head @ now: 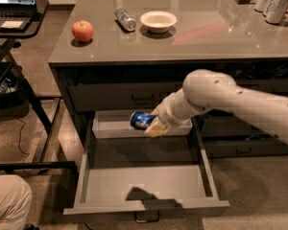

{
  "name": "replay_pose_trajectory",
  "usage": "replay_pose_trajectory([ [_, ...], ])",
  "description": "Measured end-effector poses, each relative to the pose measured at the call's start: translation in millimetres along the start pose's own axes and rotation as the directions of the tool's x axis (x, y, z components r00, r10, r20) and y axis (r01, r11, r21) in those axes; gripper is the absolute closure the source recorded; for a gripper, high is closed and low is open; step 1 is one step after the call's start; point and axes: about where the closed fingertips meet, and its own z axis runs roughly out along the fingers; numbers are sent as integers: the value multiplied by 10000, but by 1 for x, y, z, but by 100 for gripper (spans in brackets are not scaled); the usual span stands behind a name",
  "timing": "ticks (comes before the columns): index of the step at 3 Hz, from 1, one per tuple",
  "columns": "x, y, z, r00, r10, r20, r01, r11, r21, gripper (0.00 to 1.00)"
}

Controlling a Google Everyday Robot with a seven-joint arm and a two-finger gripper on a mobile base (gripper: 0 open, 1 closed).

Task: Pick pepsi can from middle drawer and place on counter

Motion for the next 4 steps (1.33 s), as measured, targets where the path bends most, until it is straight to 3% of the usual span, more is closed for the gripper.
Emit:
replay_pose_trajectory([
  [1, -25, -34, -53, 9996, -245, -153, 260, 9937, 1090, 100],
  [2, -44, -66, -95, 9998, -131, -177, 168, 9734, 2285, 100],
  [3, -61, -93, -126, 10000, 14, -42, 0, 9494, 3139, 100],
  [4, -75, -117, -139, 9981, 357, 498, -513, 9316, 3598, 100],
])
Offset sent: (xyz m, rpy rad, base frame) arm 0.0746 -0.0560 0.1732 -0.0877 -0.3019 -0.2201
